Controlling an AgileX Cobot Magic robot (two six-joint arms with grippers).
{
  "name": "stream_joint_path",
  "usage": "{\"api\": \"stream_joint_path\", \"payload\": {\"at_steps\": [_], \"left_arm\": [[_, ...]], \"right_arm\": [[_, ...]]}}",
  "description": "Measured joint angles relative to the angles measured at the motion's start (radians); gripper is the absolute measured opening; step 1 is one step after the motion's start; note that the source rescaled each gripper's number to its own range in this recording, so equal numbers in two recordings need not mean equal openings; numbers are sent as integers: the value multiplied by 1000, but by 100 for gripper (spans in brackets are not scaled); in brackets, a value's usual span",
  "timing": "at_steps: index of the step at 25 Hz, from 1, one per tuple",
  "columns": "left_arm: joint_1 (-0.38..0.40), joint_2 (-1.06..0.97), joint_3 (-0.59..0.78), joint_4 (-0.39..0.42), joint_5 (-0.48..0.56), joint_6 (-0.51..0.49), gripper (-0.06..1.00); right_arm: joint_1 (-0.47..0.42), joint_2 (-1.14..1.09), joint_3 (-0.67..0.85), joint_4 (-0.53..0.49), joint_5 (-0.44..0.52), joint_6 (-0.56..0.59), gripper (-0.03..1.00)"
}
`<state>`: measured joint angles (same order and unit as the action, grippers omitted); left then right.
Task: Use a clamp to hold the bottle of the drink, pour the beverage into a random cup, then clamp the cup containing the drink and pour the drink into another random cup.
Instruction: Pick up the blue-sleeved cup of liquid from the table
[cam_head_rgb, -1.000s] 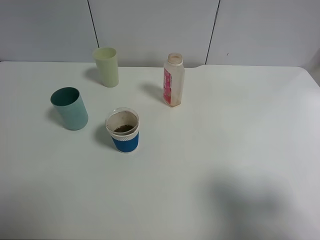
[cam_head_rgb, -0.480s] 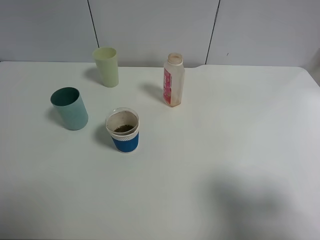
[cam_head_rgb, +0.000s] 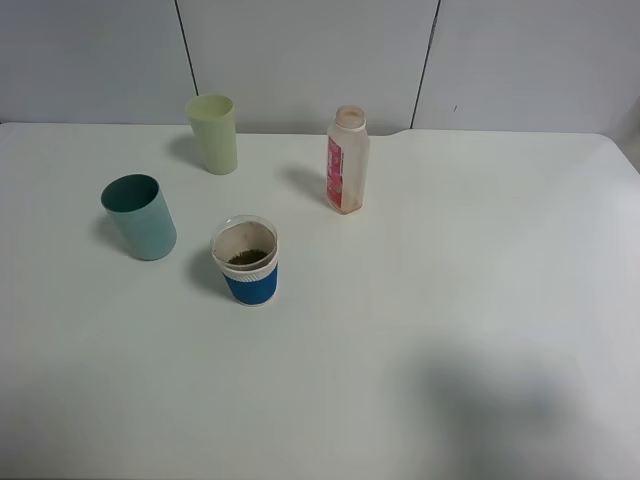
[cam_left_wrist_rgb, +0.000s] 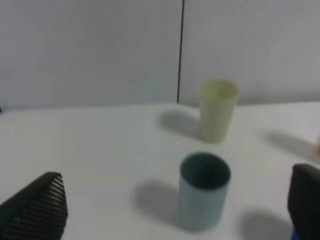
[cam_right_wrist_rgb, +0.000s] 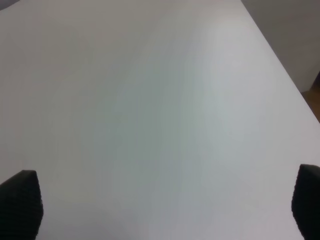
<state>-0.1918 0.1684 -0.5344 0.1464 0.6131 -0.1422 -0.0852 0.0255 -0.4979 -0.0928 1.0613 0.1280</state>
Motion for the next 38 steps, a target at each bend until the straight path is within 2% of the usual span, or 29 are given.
{"api": "stream_joint_path", "payload": {"at_steps": [5, 9, 17, 21, 31, 38], "left_arm": [[0, 125, -2, 23, -124, 1, 66], [0, 203, -2, 40, -185, 5, 66], [0, 322, -2, 60, -246, 17, 66], [3, 373, -2, 60, -273, 26, 61], [92, 445, 2, 60, -346, 35, 59], [95, 452, 143, -52, -515, 80, 59]], "right_arm": [[0, 0, 0, 0, 0, 0, 100], [0, 0, 0, 0, 0, 0, 100], [0, 0, 0, 0, 0, 0, 100], [0, 0, 0, 0, 0, 0, 100], [0, 0, 0, 0, 0, 0, 100], [0, 0, 0, 0, 0, 0, 100]]}}
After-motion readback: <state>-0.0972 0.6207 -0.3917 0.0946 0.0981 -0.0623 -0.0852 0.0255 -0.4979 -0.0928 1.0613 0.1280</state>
